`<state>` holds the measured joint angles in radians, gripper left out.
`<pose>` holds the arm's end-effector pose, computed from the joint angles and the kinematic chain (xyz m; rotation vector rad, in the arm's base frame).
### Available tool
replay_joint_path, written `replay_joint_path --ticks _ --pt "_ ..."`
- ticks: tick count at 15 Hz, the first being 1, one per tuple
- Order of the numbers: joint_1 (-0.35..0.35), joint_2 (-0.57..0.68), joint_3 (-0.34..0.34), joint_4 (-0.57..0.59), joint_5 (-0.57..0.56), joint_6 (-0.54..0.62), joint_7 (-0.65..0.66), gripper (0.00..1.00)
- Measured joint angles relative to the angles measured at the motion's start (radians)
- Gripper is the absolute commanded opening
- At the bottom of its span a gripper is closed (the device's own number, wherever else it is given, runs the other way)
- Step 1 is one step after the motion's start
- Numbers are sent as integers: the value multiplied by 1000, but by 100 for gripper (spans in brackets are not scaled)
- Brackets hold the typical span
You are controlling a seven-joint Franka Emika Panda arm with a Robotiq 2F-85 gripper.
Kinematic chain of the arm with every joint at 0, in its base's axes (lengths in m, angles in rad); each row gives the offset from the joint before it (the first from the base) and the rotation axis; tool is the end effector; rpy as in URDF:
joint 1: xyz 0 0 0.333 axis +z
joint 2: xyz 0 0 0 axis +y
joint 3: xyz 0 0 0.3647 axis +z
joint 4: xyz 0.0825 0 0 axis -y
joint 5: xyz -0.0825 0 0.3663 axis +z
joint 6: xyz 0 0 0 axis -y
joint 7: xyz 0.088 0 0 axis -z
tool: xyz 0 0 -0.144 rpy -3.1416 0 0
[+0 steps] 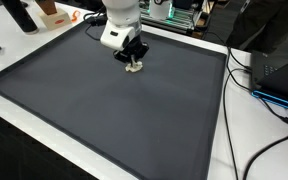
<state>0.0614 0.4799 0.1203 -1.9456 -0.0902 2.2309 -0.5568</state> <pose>0.5947 0.1008 0.2397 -2.8612 -1.1970 0.2926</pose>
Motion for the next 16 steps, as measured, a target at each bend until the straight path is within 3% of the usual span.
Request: replay_joint_path --ticks 1,2,4,11,16 --pt "0 0 0 0 0 1 -4 3" --pt "0 0 0 0 0 1 -8 38" --pt "0 0 0 -1 -1 2 -9 44" --pt "0 0 0 -4 -3 4 -9 97" --pt "0 0 0 -5 -3 4 -9 100"
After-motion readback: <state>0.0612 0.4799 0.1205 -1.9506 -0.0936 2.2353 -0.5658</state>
